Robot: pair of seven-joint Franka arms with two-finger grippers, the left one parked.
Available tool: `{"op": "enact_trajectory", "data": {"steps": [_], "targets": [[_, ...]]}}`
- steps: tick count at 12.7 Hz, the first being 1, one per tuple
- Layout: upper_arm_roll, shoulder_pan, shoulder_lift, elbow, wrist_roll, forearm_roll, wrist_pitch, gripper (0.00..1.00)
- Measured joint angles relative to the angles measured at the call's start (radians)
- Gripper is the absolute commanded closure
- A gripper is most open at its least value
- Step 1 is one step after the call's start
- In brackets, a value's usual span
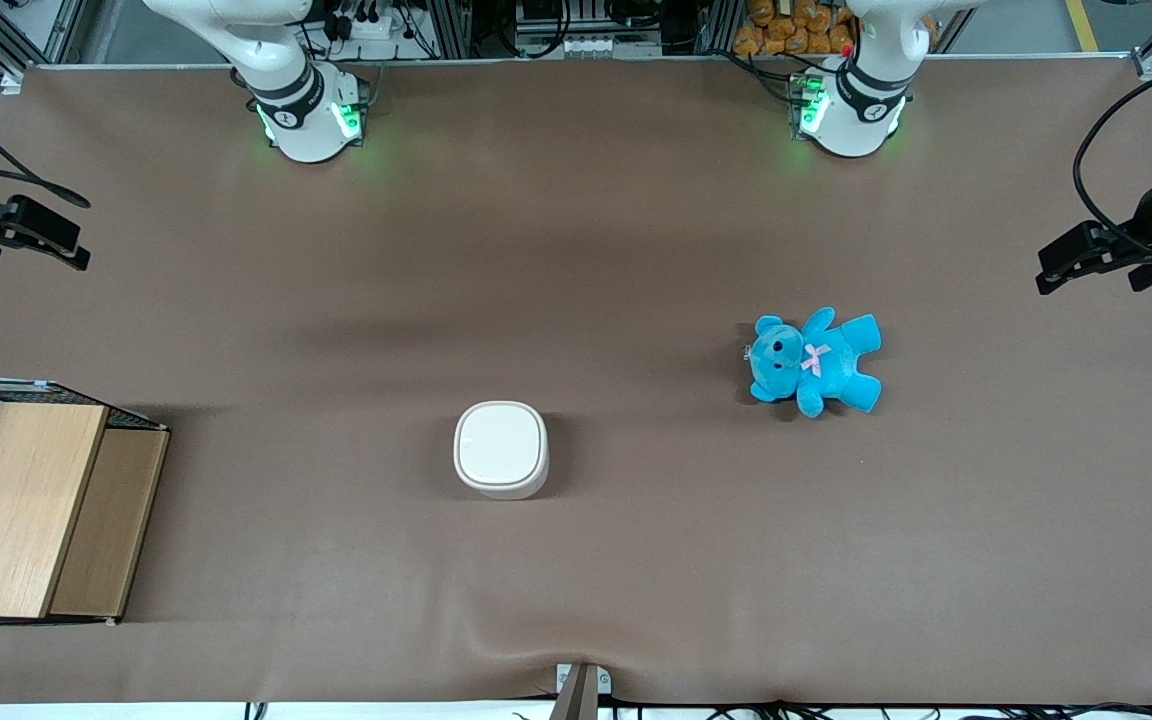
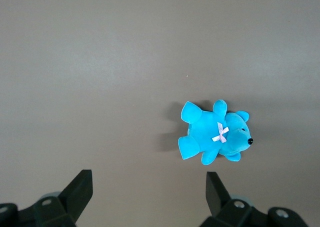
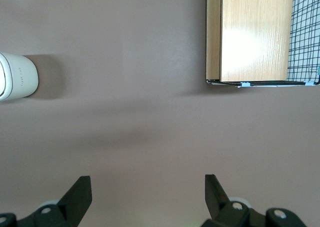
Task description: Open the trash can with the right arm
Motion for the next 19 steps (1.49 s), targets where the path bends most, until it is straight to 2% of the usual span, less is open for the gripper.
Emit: {"op": "enact_trajectory", "data": {"steps": [15, 18, 19], "targets": [[0.003, 0.013, 0.04, -0.005, -0.014, 0.001, -0.014, 0.0], [0.005, 0.027, 0.065, -0.005, -0.013, 0.041, -0.01, 0.34], [0.006, 0.032, 0.073, -0.005, -0.003, 0.071, -0.009, 0.39]]}}
